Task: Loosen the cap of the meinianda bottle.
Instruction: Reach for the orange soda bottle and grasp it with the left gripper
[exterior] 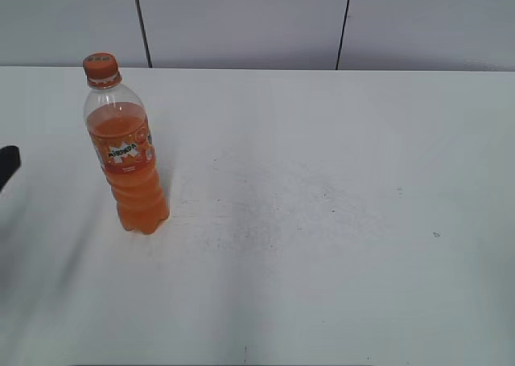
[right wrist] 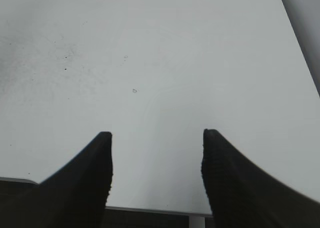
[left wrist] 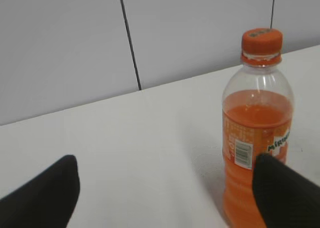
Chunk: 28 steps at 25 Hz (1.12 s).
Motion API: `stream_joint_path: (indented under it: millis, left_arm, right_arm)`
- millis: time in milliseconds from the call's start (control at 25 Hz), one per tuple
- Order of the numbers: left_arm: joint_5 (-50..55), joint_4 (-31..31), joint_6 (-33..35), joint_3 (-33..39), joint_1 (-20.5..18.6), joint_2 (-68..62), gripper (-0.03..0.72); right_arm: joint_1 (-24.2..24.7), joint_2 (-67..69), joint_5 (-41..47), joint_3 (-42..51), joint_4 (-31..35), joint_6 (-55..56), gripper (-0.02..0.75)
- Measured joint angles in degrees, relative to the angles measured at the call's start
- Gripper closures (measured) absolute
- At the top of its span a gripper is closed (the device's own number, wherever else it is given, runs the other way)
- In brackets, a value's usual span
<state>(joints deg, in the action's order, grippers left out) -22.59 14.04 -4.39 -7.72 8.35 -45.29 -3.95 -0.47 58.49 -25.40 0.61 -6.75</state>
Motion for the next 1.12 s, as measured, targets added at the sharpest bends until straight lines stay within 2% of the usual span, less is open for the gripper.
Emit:
stream_joint_path:
  millis: [200,320,560,760,920,1120]
  left_arm:
    - [-13.16,12.68,-6.03,0.0,-0.14,-14.39,0.044]
    - [-22.89,19.27,-7.29,0.0,-1.64,-24.14,0.05]
    - [-40.83,34.21,-7.8,-1.77,-11.84,-42.94,0.071]
    - [-43.82,47.7,-10.23,-8.23,-18.07,-50.0,0.087]
    - [-44.18,58.81,-15.74,-15.93,-22.12,-52.95,0.095]
    - [-45.64,71.38,-23.04,-25.52,-24.16,-57.67,0.095]
  right_arm:
    - [0.0,0.0,0.0,0.0,0.0,0.0,0.307]
    - [0.0,0.0,0.0,0.0,0.0,0.0,0.307]
    - [0.0,0.0,0.0,0.0,0.0,0.0,0.307]
    - [0.0,0.0,0.0,0.0,0.0,0.0,0.307]
    - [0.0,0.0,0.0,0.0,0.0,0.0,0.307]
    - [0.0,0.0,0.0,0.0,0.0,0.0,0.307]
